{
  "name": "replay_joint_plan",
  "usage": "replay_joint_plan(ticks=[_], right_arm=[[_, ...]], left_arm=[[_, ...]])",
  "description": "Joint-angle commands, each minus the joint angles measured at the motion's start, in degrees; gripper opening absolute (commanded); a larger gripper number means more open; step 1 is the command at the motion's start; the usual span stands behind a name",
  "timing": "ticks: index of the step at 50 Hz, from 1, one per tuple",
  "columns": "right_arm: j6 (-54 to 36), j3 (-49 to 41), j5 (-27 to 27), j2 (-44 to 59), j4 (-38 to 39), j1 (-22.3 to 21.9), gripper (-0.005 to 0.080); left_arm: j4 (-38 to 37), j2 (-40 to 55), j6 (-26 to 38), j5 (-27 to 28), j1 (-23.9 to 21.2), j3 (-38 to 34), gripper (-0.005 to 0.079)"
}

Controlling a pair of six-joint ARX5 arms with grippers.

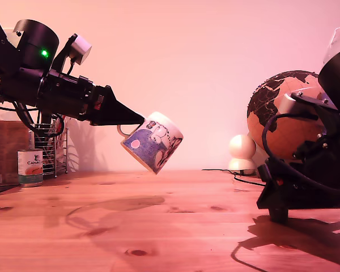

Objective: Lift the coffee cup and remove the coffee capsule that is hidden under it

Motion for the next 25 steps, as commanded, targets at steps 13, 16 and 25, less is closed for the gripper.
replay_joint_plan(ticks=[13,16,25], right_arm=[[0.17,-0.98,-1.64,-2.54,-0.39,0.33,0.0398],[0.13,-0.98,-1.60,-3.78,-0.79,0.33,0.0398],[-1.27,-0.98,-1.46,-8.26,-2.67,0.31,0.0400]], left_arm=[[1.29,-1.29,-0.17,0.63,-0.22,0.15,-0.0022],[1.29,-1.29,-0.20,0.66,-0.22,0.15,-0.0022],[1.14,-1.29,-0.22,0.68,-0.22,0.15,-0.0022]])
